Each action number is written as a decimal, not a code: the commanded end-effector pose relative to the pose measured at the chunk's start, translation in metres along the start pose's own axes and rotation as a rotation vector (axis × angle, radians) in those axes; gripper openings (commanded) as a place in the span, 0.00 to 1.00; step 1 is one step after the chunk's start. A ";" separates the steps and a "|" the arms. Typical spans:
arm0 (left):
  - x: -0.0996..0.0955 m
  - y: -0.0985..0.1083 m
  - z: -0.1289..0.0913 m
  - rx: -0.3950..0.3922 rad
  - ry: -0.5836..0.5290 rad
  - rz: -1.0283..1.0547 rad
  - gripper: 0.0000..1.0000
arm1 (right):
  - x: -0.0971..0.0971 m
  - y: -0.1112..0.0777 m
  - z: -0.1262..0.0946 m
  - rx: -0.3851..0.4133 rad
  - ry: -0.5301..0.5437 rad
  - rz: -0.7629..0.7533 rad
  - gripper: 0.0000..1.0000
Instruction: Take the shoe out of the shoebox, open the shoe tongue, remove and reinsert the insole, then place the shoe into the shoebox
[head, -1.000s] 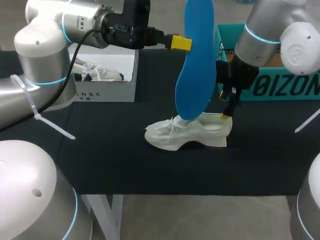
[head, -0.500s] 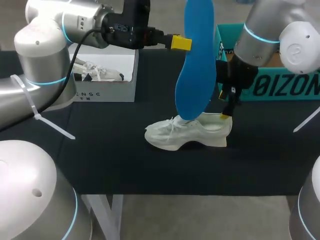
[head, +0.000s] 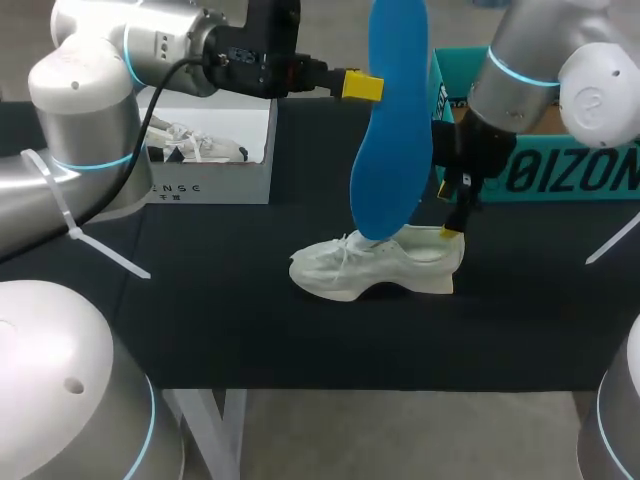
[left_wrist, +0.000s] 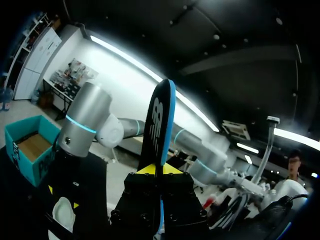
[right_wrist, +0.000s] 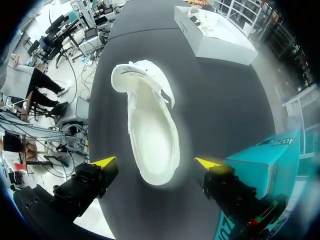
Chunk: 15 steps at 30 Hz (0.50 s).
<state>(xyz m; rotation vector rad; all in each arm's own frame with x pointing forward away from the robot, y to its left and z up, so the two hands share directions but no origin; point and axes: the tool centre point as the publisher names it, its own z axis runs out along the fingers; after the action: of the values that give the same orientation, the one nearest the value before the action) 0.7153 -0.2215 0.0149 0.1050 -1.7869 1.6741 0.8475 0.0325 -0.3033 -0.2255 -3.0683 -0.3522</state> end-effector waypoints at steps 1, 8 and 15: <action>0.000 0.000 0.000 0.000 0.000 0.000 0.00 | -0.005 0.002 0.002 0.037 -0.010 0.019 1.00; 0.000 0.000 0.000 0.000 0.000 0.000 0.00 | -0.030 0.015 0.010 0.075 -0.051 0.009 1.00; 0.000 0.000 0.000 0.000 0.000 0.000 0.00 | -0.048 0.031 0.027 0.059 -0.055 -0.088 1.00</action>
<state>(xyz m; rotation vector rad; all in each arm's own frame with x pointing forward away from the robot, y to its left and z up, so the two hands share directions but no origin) 0.7152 -0.2215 0.0150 0.1048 -1.7868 1.6741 0.8867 0.0503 -0.3106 -0.1372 -3.1563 -0.2588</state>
